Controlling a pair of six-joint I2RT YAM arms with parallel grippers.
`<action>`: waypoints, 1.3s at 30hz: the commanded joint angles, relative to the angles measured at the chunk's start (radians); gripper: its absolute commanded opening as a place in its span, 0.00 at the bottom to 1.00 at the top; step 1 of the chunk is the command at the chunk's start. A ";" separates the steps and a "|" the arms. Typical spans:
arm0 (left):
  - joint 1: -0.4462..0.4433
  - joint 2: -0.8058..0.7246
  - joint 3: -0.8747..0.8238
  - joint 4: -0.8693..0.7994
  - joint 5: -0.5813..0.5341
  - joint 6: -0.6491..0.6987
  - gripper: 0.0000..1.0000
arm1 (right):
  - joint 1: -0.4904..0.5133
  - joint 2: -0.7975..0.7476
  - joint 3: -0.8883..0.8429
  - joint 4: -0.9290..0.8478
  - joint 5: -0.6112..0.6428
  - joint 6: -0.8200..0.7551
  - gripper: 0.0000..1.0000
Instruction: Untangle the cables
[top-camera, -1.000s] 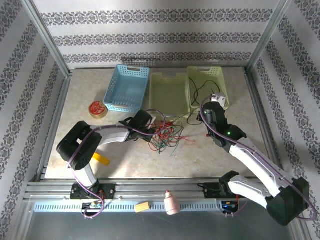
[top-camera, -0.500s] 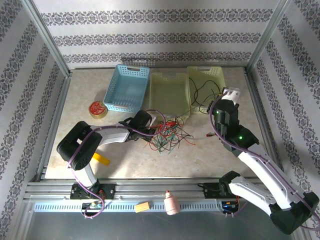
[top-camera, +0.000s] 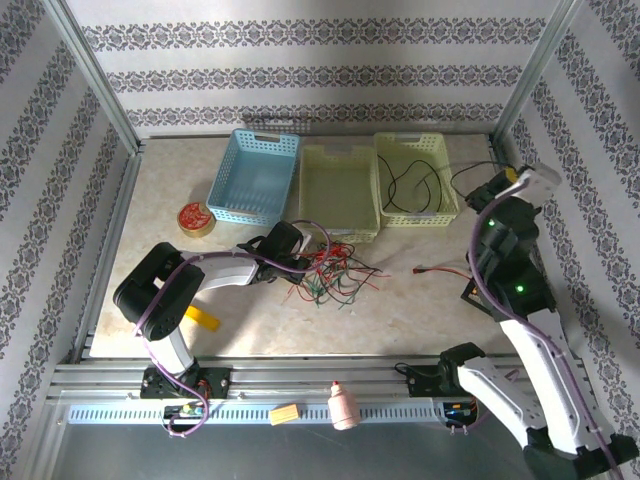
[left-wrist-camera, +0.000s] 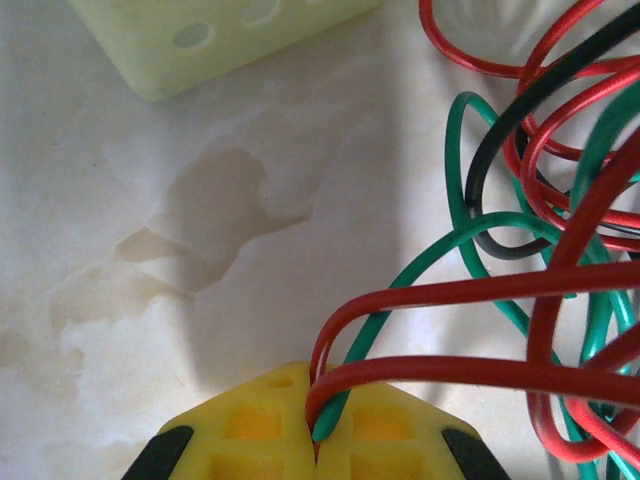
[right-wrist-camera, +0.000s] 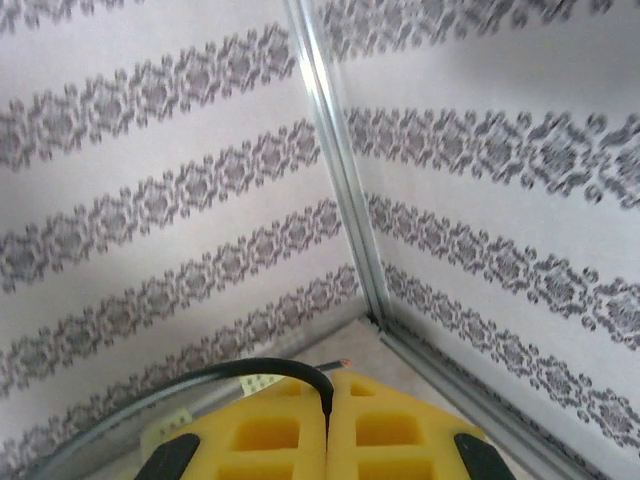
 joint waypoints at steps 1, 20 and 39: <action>-0.004 0.017 -0.039 -0.079 -0.045 -0.011 0.00 | -0.041 -0.014 0.049 0.022 -0.043 0.030 0.00; -0.004 0.023 -0.004 -0.073 -0.031 -0.007 0.00 | 0.104 0.397 0.342 -0.074 -0.226 -0.075 0.00; -0.005 -0.005 -0.030 -0.072 -0.045 -0.012 0.00 | -0.048 0.901 0.560 -0.078 -0.160 -0.019 0.00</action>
